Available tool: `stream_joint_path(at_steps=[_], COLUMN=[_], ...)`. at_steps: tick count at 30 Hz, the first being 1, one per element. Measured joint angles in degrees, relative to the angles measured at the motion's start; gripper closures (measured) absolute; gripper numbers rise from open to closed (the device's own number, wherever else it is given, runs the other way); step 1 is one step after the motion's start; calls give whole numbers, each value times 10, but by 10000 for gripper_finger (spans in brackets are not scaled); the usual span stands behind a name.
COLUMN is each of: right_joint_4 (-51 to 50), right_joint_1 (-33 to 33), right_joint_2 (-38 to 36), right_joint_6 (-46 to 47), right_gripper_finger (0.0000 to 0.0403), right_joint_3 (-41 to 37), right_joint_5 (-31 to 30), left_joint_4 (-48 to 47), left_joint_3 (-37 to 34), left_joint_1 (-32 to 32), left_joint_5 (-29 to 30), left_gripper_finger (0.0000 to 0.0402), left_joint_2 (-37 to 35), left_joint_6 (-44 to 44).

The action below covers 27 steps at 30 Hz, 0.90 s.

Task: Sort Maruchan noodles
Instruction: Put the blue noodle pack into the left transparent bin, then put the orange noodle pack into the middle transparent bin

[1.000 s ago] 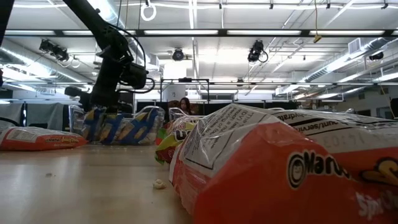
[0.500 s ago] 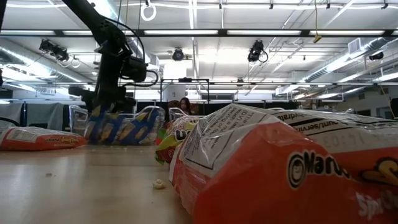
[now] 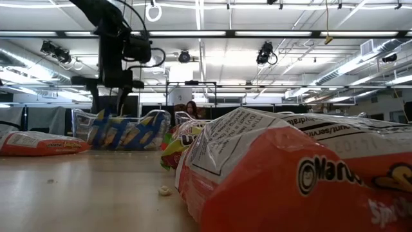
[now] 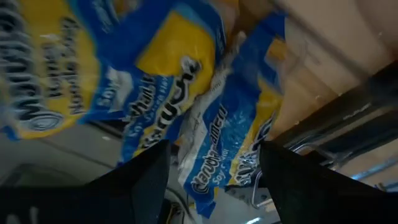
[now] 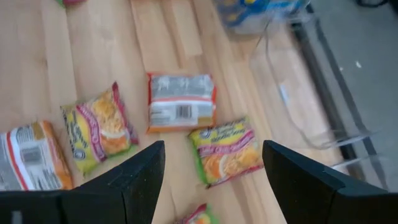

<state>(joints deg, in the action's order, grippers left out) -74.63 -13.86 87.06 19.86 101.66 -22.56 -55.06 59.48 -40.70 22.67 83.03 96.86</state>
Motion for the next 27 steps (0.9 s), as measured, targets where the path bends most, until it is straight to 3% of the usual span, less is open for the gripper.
stream_joint_path(at_steps=[8, 13, 17, 19, 22, 24, 27], right_joint_4=[71, 165, 224, 238, 239, 240, 256], right_joint_1=[-34, -60, -71, -73, -78, -81, -84], right_joint_2=[-1, 0, 0, 0, 0, 0, 0], right_joint_6=[2, -31, -49, -46, -32, -30, -28], right_gripper_finger=[129, 129, 129, 129, 129, 129, 129], right_joint_3=[-92, -180, -238, -256, -265, -266, -266], right_joint_5=[11, 37, 58, 65, 76, 77, 77], left_joint_4=[-56, -114, -140, -116, -2, 88, 205], left_joint_3=[0, 0, 0, 0, 0, 0, 1], left_joint_1=[121, 249, 363, 410, 458, 482, 500], left_joint_5=[70, 117, 80, 21, -60, -62, -36], left_gripper_finger=[150, 150, 150, 150, 150, 150, 156], left_joint_2=[-67, -94, -93, -91, -91, -91, -83], left_joint_6=[-196, -474, -754, -913, -1130, -1236, -1326])
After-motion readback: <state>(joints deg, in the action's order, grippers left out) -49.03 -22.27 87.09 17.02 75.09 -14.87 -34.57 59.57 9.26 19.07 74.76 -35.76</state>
